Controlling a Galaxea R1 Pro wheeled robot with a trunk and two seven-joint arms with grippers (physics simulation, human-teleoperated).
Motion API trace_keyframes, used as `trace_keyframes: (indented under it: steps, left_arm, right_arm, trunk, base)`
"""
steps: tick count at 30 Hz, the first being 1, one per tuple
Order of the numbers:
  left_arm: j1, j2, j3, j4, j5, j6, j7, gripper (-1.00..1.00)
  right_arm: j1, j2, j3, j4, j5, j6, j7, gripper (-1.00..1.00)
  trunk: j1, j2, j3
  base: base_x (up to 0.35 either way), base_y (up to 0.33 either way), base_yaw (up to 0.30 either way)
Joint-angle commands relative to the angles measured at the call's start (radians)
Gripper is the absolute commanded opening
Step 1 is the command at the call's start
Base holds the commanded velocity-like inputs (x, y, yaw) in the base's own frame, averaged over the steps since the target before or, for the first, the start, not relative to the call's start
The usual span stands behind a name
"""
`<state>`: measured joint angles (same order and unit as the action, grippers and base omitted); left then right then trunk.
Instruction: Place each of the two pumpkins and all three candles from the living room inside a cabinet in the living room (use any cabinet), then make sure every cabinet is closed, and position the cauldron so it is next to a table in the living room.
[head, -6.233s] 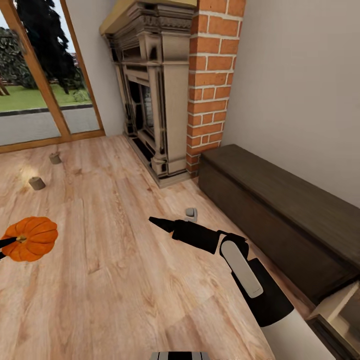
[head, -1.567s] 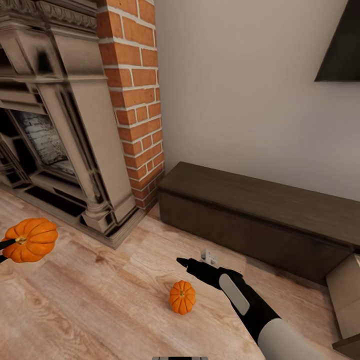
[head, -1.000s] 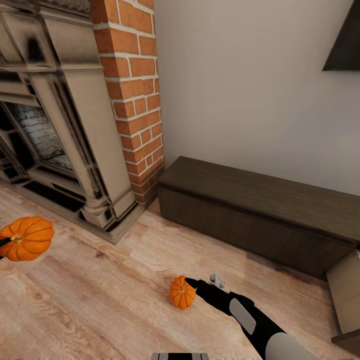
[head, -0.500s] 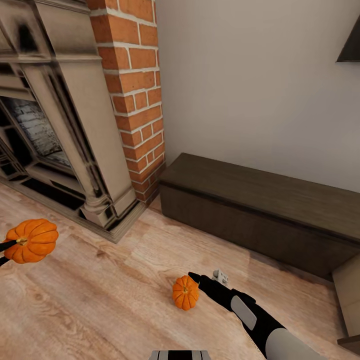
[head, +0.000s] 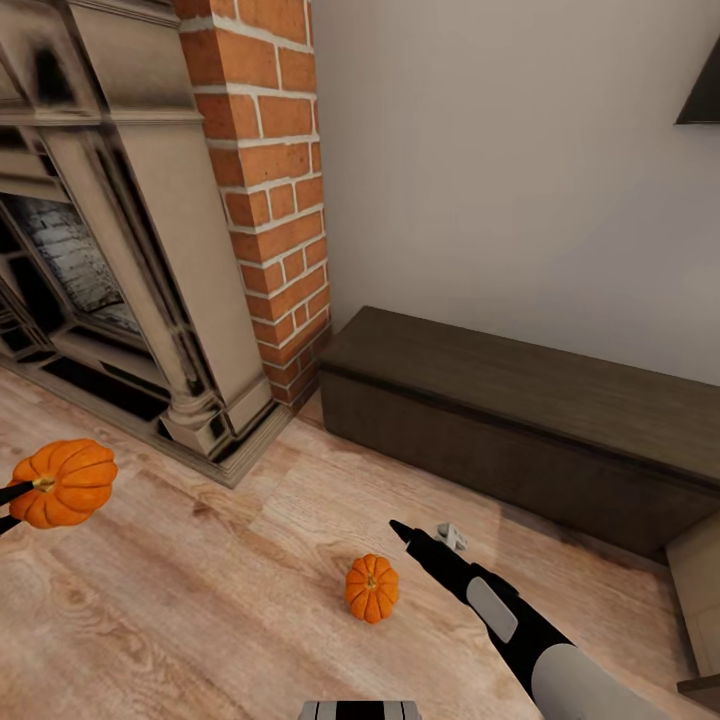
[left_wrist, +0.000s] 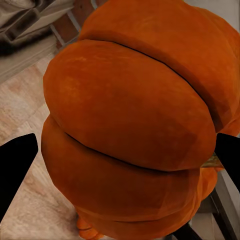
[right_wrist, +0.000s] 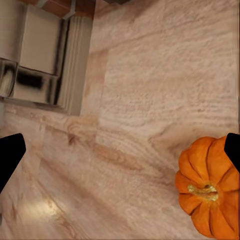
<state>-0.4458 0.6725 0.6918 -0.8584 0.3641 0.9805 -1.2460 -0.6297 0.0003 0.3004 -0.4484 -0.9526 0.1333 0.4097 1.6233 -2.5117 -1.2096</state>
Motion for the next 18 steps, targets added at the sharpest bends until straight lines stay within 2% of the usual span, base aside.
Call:
trace_keyframes:
  steps: [1,4,5,7,11,18]
  left_arm:
    - [-0.001,0.000,0.000,-0.001,0.002,0.007,-0.002,-1.00]
    - [-0.001,0.002,0.000,-0.012,0.002,0.008,-0.004,-1.00]
    - [-0.001,0.002,0.000,-0.027,0.001,0.009,-0.004,-1.00]
    - [-0.001,0.002,0.001,-0.052,0.002,0.010,-0.004,-1.00]
    - [0.018,0.025,0.024,-0.059,0.017,0.015,0.006,-1.00]
    - [0.022,0.065,0.064,-0.042,0.021,0.006,0.009,-1.00]
  right_arm:
    - [-0.001,0.000,-0.004,0.000,-0.008,0.005,-0.004,1.00]
    - [0.000,0.000,-0.021,0.000,-0.009,0.012,-0.021,1.00]
    - [-0.001,0.000,-0.052,0.000,-0.008,0.024,-0.039,1.00]
    - [-0.001,0.000,-0.052,-0.001,-0.007,0.054,-0.073,1.00]
    - [-0.010,0.001,-0.049,-0.005,-0.006,0.033,-0.095,1.00]
    - [-0.016,0.006,-0.055,-0.001,-0.012,0.027,-0.101,1.00]
  trunk:
    - [0.000,0.000,-0.001]
    - [0.000,0.000,-0.001]
    - [0.000,0.000,-0.001]
    - [0.000,0.000,-0.001]
    - [0.000,0.000,-0.001]
    - [0.000,0.000,-0.001]
  base:
    - [0.000,0.000,0.000]
    - [0.000,0.000,0.000]
    - [0.000,0.000,0.000]
    - [0.000,0.000,0.000]
    - [0.000,0.000,0.000]
    - [0.000,0.018,0.000]
